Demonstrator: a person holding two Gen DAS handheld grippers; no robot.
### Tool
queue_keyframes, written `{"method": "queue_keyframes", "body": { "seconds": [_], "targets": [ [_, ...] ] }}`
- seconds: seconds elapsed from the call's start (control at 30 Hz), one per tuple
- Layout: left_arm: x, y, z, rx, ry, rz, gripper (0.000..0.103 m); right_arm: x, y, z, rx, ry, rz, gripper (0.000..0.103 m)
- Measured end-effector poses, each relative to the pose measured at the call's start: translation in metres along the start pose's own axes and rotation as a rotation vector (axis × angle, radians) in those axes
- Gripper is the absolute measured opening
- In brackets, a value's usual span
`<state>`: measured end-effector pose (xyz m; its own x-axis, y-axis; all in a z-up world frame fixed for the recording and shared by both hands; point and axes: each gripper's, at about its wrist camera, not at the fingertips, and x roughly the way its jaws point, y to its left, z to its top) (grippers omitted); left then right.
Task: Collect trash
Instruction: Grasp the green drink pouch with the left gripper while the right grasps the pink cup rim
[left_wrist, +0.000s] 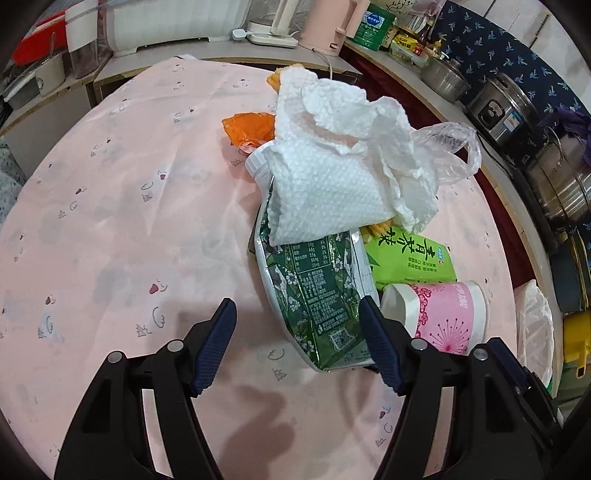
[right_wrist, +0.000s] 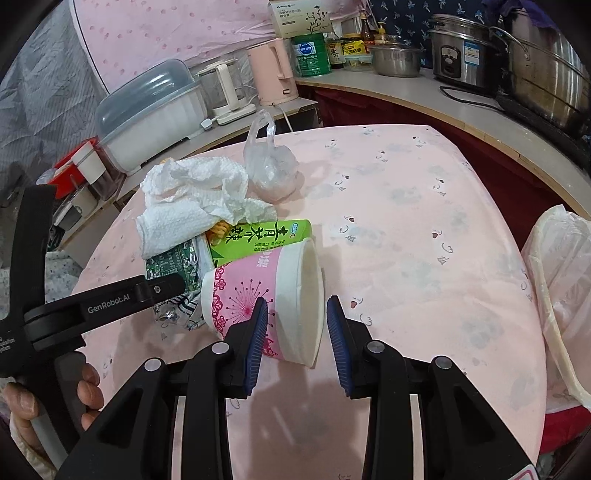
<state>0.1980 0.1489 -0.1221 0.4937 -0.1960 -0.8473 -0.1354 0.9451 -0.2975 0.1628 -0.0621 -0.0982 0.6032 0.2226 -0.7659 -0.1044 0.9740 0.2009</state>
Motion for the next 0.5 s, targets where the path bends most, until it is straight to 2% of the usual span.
{"method": "queue_keyframes", "body": {
  "seconds": [0.2,0.27,0.33,0.37,0.5],
  "targets": [
    [0.013,-0.006,0.005,0.013,0.018,-0.016,0.064,0.014,0.003,0.002,-0.007,0.017,0.040,0.033],
    [0.015,-0.010,0.006,0.023,0.021,-0.025,0.055,0.015,0.005,0.002,-0.012,0.018,0.054,0.033],
    [0.015,-0.011,0.007,0.025,0.022,-0.021,0.054,0.017,0.007,0.001,-0.020,0.024,0.060,0.033],
    [0.014,-0.011,0.006,0.026,0.016,-0.020,0.049,0.016,0.007,0.001,-0.022,0.020,0.056,0.032],
    [0.006,-0.010,0.005,0.023,-0.004,-0.021,0.035,0.011,0.006,0.000,-0.003,0.009,0.072,0.023]
  ]
}}
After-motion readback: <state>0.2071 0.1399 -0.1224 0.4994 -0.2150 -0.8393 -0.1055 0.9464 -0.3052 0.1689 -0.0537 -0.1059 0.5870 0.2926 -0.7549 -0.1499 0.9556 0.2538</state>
